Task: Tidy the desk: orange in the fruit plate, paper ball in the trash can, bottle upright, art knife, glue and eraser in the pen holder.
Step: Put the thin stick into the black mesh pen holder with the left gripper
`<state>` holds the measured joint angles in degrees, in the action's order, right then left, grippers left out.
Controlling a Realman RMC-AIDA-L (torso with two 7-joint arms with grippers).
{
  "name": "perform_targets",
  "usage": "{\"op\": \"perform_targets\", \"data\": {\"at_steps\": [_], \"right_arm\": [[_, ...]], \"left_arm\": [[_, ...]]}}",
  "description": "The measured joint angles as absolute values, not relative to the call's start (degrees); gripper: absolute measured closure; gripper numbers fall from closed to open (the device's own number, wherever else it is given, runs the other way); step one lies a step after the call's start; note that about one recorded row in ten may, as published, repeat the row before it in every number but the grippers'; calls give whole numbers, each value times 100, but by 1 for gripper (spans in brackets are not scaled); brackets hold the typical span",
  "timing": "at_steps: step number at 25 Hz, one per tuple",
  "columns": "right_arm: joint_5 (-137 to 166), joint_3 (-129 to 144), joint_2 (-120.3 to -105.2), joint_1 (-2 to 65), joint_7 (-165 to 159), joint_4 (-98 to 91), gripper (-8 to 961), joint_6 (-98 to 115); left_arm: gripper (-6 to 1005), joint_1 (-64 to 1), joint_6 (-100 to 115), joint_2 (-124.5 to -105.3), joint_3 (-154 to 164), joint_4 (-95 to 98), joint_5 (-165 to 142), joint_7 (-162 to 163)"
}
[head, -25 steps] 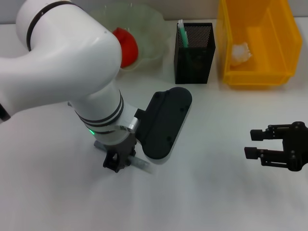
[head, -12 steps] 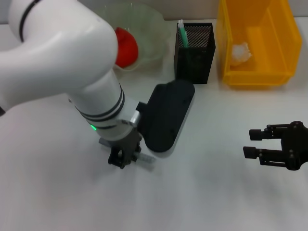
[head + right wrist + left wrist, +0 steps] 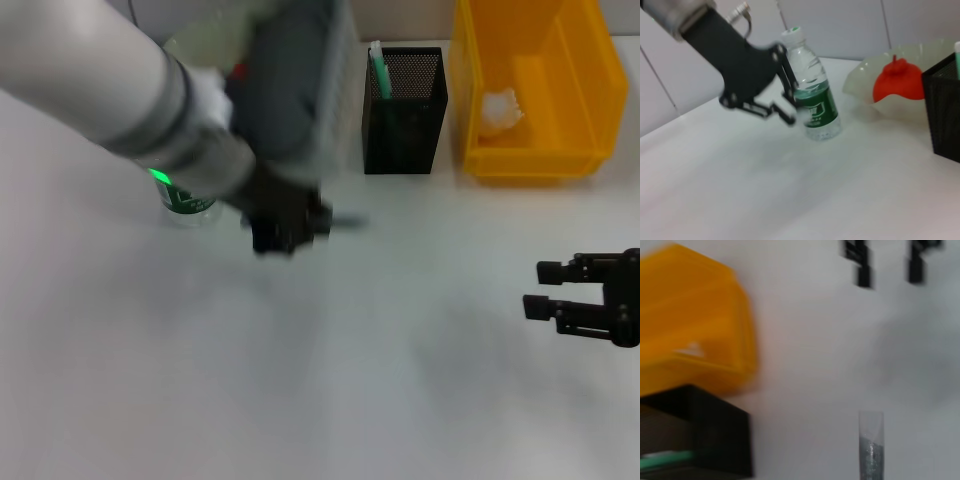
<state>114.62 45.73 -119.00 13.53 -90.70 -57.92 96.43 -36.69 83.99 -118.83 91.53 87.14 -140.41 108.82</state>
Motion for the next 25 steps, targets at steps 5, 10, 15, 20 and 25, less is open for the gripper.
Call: {"op": "perform_targets", "data": {"at_steps": [5, 10, 15, 20, 25], "right_arm": [[11462, 4495, -11900, 1307, -9046, -5763, 310, 9651], [11462, 4505, -11900, 1358, -9043, -5659, 308, 9649], [11462, 4545, -11907, 1368, -9031, -5646, 307, 9621], [11461, 4552, -11909, 1369, -9002, -5605, 305, 9632], [11461, 4555, -11909, 1371, -8947, -5541, 304, 9641]], "left_arm": [[848, -3442, 8050, -11874, 8275, 8790, -12871, 10853], [847, -3171, 7146, -11876, 8168, 8553, -11352, 10776], [848, -3096, 6049, -11893, 8274, 7730, -9902, 10159], [852, -3284, 5172, -11894, 8455, 6774, -9073, 9586], [846, -3770, 4529, -11908, 8503, 5595, -8122, 8946]]}}
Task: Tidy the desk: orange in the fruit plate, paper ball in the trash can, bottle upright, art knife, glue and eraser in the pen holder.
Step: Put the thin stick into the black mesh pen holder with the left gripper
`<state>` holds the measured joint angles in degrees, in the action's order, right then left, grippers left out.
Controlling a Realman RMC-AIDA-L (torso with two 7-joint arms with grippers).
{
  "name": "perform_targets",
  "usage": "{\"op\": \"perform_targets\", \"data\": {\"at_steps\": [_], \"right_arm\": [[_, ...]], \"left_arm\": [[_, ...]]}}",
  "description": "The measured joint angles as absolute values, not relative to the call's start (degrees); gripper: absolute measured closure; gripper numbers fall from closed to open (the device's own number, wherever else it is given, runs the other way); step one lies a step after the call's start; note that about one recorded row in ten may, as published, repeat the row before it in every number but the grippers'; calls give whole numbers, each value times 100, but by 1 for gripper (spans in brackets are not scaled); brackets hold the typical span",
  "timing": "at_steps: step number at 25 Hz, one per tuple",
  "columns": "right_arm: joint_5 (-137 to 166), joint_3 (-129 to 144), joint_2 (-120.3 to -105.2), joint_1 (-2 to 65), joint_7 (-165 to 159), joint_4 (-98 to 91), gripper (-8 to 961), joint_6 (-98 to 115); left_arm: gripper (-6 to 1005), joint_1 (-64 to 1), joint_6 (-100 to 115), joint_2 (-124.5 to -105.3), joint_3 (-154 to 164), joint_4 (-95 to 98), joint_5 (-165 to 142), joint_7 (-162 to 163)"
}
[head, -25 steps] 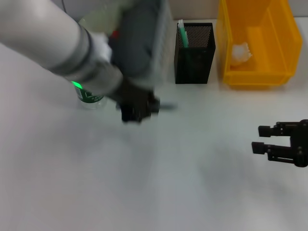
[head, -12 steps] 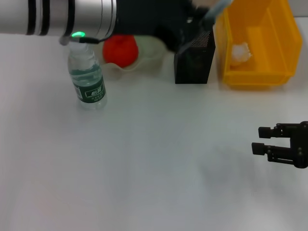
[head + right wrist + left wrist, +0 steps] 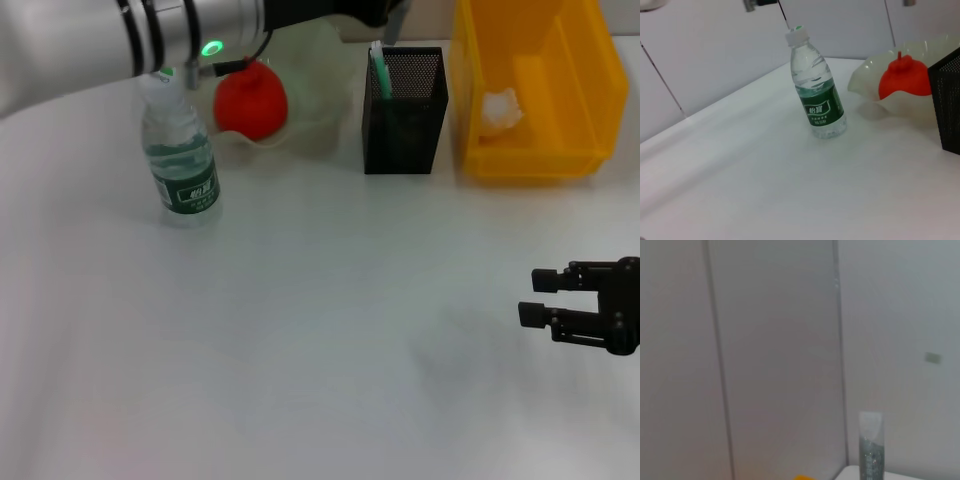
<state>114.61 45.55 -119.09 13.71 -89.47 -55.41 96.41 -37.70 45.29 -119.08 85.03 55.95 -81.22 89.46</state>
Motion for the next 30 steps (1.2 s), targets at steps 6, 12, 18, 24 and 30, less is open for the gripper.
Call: {"op": "perform_targets", "data": {"at_steps": [6, 12, 18, 24, 30], "right_arm": [[11461, 4549, -11909, 1400, -8911, -5517, 302, 9648], [11460, 4551, -11905, 1438, -8880, -5501, 300, 9612], [11462, 4537, -11900, 1486, -8877, -5502, 298, 9601], [11519, 4522, -11900, 1524, -8876, -5493, 297, 9588], [11492, 4492, -11907, 1529, -8865, -5499, 295, 9640]], "left_arm": [[831, -4353, 4126, -11918, 8632, 4681, -7845, 8782], [815, -4520, 3329, -11918, 9298, 4614, -7548, 8822], [800, -4573, 3087, -11918, 9450, 4580, -7449, 8838], [730, -4585, 3045, -11918, 9464, 4565, -7443, 8837], [473, -4418, 3159, -11910, 9429, 4691, -7437, 8821]]}}
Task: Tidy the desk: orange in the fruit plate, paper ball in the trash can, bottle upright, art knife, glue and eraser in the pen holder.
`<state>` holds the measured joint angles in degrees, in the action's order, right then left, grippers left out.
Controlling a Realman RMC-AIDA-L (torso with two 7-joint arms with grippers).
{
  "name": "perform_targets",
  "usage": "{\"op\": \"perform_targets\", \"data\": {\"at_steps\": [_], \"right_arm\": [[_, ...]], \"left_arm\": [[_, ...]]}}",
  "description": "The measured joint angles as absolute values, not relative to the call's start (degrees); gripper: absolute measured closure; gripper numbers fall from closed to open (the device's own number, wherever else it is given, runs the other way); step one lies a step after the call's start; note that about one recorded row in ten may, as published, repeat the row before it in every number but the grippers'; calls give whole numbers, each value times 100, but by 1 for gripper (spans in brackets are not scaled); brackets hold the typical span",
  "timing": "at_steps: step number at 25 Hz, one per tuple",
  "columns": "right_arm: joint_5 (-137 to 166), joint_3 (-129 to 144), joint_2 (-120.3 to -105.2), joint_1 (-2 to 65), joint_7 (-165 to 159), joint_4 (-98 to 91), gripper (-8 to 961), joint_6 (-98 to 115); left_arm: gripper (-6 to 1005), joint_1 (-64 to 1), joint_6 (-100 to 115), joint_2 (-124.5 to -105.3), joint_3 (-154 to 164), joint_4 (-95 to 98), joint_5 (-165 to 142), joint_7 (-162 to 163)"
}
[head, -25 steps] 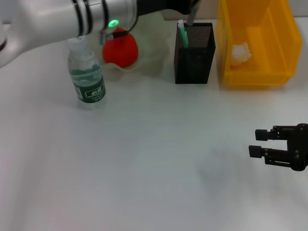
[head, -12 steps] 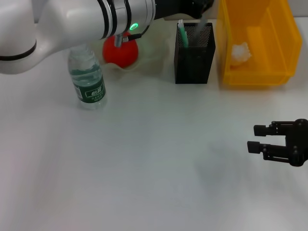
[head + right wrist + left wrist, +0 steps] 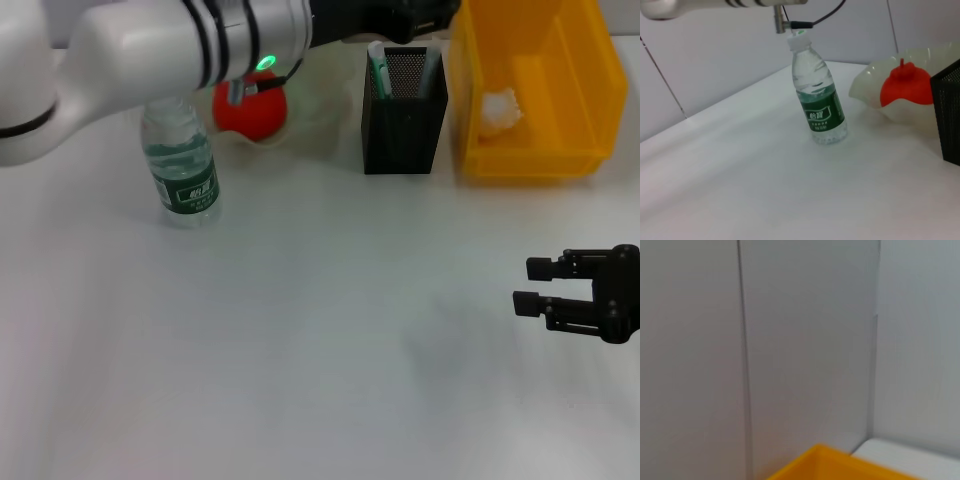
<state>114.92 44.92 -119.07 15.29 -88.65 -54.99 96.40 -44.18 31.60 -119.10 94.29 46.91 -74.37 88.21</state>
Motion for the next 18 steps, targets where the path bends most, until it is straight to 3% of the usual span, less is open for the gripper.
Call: {"op": "perform_targets", "data": {"at_steps": [2, 4, 5, 7, 9, 10, 11, 18], "right_arm": [[11464, 4487, -11911, 1542, -8721, -5528, 294, 9861], [11438, 4486, -11915, 1554, -8651, -5533, 294, 9941], [11399, 4485, -11919, 1566, -8572, -5533, 293, 10004], [11234, 4491, -11921, 1592, -8420, -5490, 293, 10116], [11206, 4503, -11918, 1609, -8410, -5484, 292, 10143], [11188, 4519, -11915, 1629, -8403, -5480, 292, 10184], [11188, 4536, -11914, 1653, -8396, -5479, 291, 10238], [11189, 4546, -11909, 1747, -8067, -5413, 250, 10410]], "left_arm": [[415, -3901, 3955, -11844, 9286, 5231, -7443, 8837], [158, -3722, 4322, -11833, 9171, 5375, -7460, 8849], [157, -3722, 4322, -11833, 9171, 5375, -7460, 8849], [155, -3108, 5942, -11789, 8485, 5689, -7556, 8865], [154, -3108, 5942, -11789, 8485, 5689, -7556, 8865], [153, -2964, 6484, -11756, 8286, 5710, -7607, 8890], [152, -2672, 7878, -11604, 7764, 5643, -7881, 8966], [152, -2222, 9319, -11504, 7284, 5594, -8477, 8689]]}}
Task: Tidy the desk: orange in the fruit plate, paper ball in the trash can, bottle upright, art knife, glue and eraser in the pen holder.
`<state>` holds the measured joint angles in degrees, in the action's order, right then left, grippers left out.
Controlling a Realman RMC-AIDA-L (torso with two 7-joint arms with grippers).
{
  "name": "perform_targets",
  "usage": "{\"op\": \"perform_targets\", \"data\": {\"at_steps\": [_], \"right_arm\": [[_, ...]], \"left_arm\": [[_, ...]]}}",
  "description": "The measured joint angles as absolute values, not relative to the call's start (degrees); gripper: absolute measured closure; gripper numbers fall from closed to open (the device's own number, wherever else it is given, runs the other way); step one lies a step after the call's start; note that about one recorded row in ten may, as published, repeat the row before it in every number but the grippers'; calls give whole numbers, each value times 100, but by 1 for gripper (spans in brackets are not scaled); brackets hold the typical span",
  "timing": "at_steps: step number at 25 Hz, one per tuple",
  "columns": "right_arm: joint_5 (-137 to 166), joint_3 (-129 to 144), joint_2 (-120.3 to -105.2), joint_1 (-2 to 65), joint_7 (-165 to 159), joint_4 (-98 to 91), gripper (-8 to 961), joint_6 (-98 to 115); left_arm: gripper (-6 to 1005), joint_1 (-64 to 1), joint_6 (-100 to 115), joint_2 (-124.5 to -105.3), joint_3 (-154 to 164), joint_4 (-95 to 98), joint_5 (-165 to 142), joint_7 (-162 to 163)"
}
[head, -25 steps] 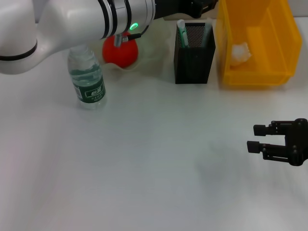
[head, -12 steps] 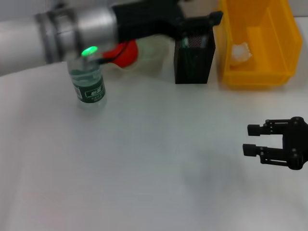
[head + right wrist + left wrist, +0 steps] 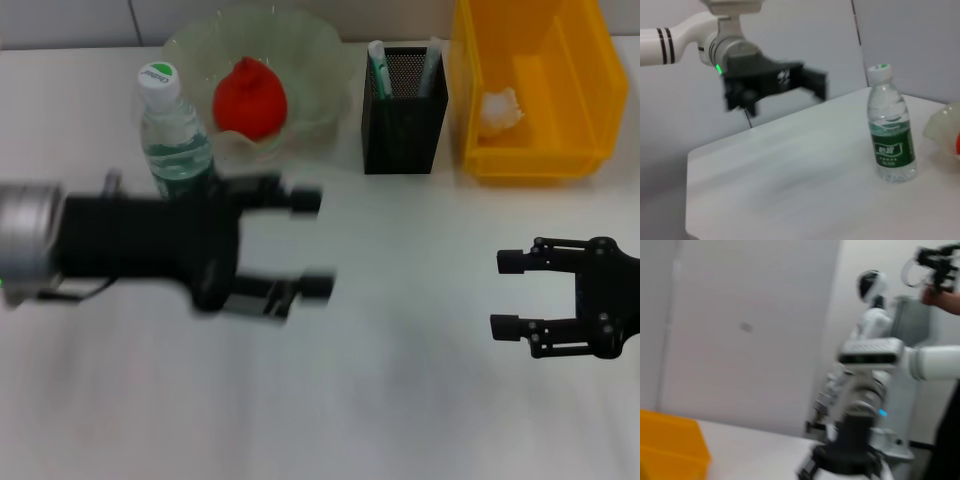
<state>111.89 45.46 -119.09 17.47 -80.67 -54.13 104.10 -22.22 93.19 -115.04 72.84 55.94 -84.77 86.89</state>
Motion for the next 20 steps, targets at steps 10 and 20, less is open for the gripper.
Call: {"op": "perform_targets", "data": {"at_steps": [10, 20], "right_arm": [[11292, 4547, -11880, 1896, -8108, -5401, 170, 10539], [11328, 4541, -11846, 1903, -8241, -5420, 170, 10551]], "left_arm": [[152, -2065, 10628, -11309, 6070, 4890, -9896, 8385], [152, -2004, 10768, -11222, 5971, 4846, -10258, 8256]]}}
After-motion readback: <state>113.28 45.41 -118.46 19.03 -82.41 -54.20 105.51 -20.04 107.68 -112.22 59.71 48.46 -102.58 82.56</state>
